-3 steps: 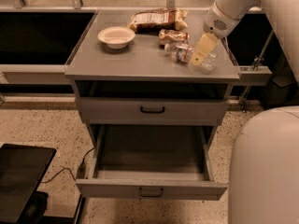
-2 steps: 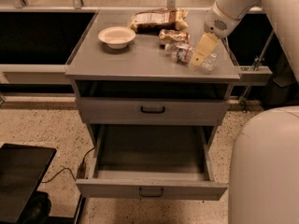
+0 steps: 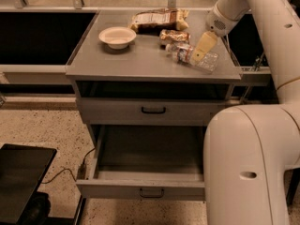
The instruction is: Place water bottle into middle drawer
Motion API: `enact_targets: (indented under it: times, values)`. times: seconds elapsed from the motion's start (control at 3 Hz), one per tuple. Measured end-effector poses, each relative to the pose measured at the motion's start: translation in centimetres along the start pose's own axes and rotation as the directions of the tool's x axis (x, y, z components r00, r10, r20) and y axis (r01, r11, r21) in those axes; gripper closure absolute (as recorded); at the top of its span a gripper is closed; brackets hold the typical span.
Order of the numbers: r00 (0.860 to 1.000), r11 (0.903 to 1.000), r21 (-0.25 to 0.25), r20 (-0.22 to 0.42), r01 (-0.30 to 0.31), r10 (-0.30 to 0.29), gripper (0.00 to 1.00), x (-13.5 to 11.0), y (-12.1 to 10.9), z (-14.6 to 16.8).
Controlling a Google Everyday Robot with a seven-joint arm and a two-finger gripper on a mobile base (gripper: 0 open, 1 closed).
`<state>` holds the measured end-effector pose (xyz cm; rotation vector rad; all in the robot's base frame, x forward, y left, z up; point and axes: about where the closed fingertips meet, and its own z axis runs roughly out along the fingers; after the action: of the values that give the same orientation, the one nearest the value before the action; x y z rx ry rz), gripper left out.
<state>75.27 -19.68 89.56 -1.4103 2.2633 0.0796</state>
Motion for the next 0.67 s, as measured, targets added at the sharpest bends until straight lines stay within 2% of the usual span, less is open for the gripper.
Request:
enact_targets:
  times: [0.33,0.67]
  values:
    - [1.000,1.0000,-0.003,0.005,0.002,-0.002,0.00,-0.1,-0.1,0.6]
    - [1.000,0.9979,-0.064,0.014,0.001,0.000,0.00,0.3,0.9,3.0]
